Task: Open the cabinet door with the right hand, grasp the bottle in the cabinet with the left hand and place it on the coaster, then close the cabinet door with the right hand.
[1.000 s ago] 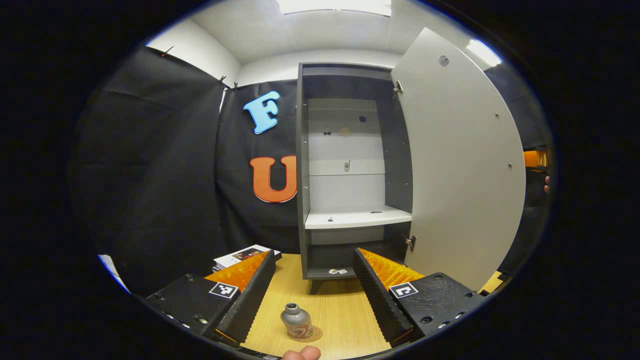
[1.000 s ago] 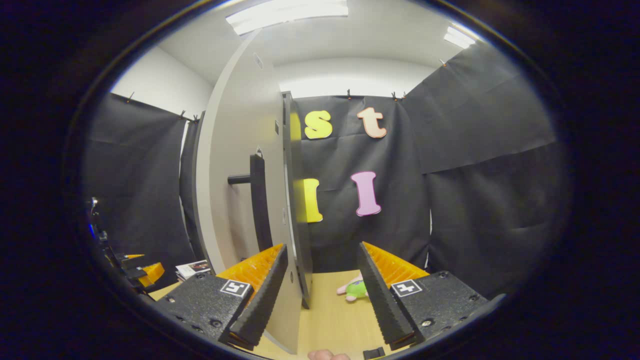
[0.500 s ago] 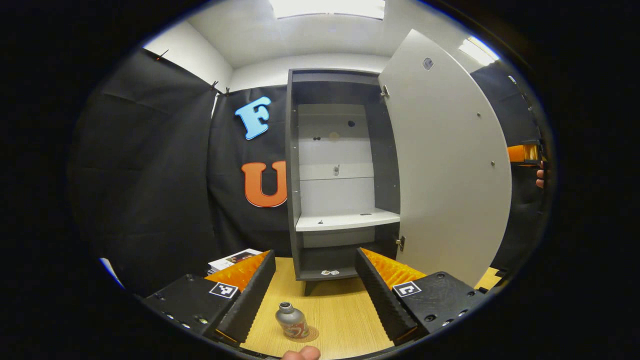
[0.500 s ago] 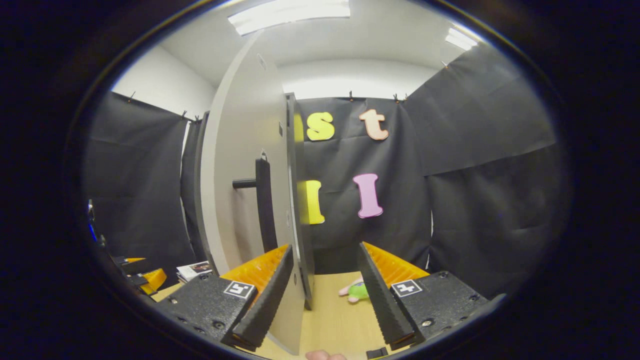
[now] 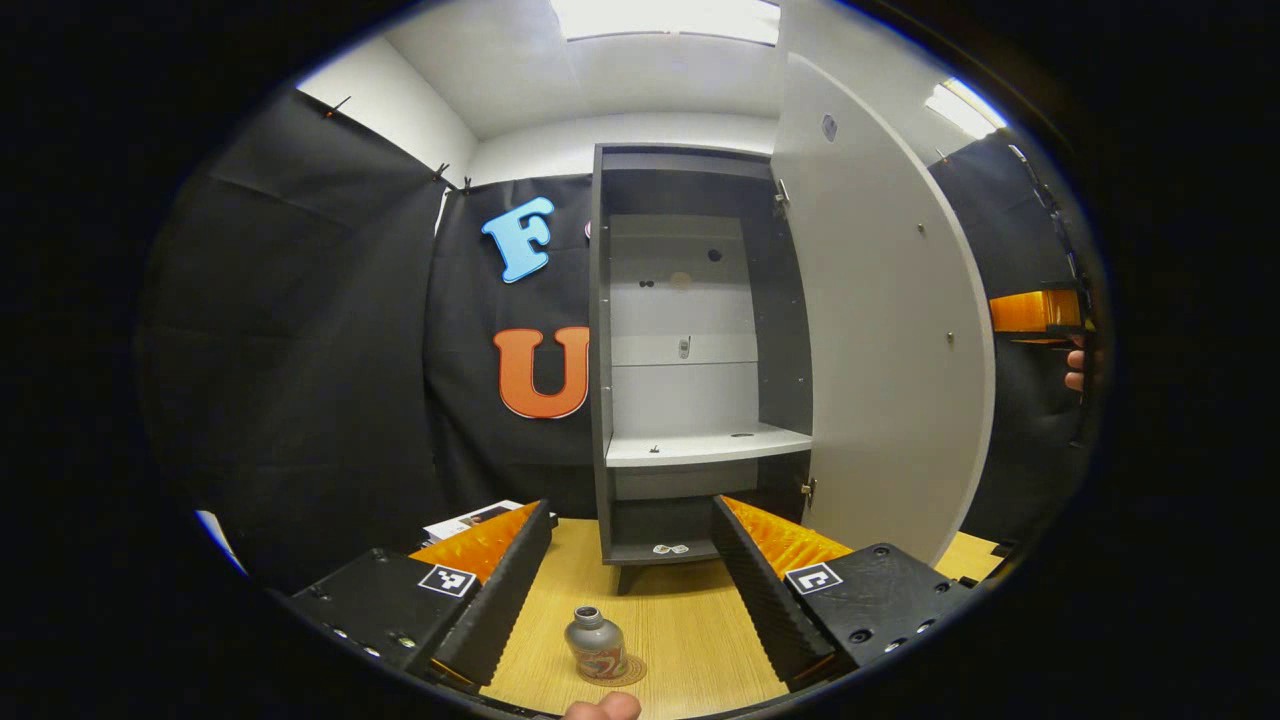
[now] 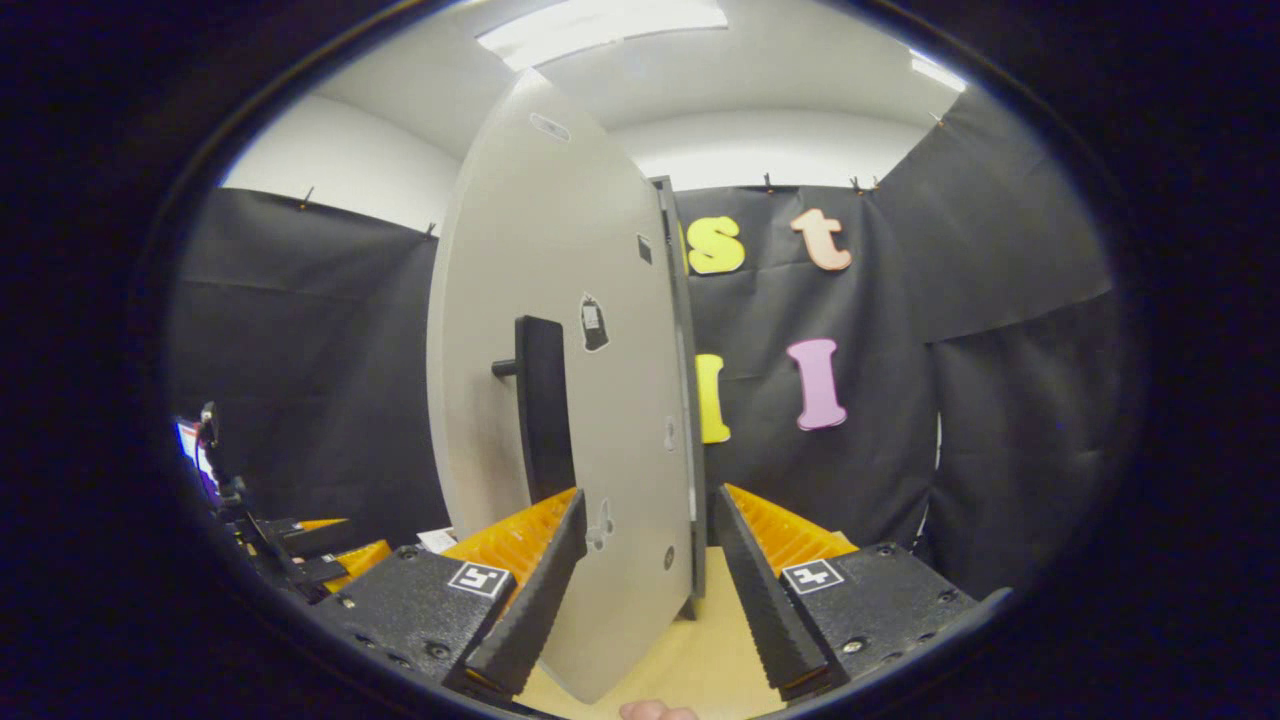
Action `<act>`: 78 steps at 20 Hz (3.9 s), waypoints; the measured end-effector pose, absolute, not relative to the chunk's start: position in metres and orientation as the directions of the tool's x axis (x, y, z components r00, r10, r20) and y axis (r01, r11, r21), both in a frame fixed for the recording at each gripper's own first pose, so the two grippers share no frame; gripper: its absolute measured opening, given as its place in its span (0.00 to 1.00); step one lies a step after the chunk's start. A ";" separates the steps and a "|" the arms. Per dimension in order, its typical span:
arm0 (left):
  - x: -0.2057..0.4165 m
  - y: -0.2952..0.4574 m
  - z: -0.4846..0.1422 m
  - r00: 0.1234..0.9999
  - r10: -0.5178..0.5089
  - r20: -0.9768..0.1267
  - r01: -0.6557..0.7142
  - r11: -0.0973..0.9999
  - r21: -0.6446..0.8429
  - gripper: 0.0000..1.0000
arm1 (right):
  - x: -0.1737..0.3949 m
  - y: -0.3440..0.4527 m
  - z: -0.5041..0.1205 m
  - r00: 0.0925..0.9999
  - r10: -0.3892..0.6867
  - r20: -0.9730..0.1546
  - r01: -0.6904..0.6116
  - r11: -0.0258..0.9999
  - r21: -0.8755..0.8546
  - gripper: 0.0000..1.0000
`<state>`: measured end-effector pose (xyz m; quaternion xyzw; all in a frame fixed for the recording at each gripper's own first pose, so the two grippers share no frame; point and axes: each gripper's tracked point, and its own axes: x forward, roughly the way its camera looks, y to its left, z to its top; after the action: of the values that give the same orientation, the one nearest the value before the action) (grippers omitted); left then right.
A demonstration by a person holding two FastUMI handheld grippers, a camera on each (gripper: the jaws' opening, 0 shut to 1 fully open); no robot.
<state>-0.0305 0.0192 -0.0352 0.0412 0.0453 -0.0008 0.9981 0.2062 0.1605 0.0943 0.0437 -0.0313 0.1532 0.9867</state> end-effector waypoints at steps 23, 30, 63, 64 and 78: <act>-0.051 0.092 -0.024 0.984 0.166 -0.071 -0.159 0.982 0.097 0.96 | 0.333 0.350 0.081 0.874 0.482 0.060 -0.485 0.873 0.061 0.86; -0.047 0.086 -0.029 0.985 0.159 -0.069 -0.151 0.983 0.100 0.96 | 0.299 0.279 0.087 0.931 0.355 0.088 -0.360 0.932 0.045 0.86; -0.050 0.002 -0.022 0.998 0.035 -0.046 -0.034 0.999 0.029 0.96 | 0.150 0.091 -0.003 0.997 -0.072 -0.001 0.072 0.994 0.079 0.85; -0.050 0.002 -0.021 0.998 0.035 -0.045 -0.033 0.999 0.029 0.96 | 0.150 0.091 -0.001 0.997 -0.071 0.001 0.071 0.994 0.079 0.87; -0.047 0.001 -0.024 0.998 0.031 -0.055 -0.029 0.999 0.033 1.00 | 0.154 0.094 -0.002 0.998 -0.064 0.004 0.064 0.994 0.088 0.87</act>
<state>-0.0473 0.0012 -0.0236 0.0162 0.0278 0.0151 0.9994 0.1545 0.0941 -0.0016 0.0439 -0.0036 -0.0321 0.9985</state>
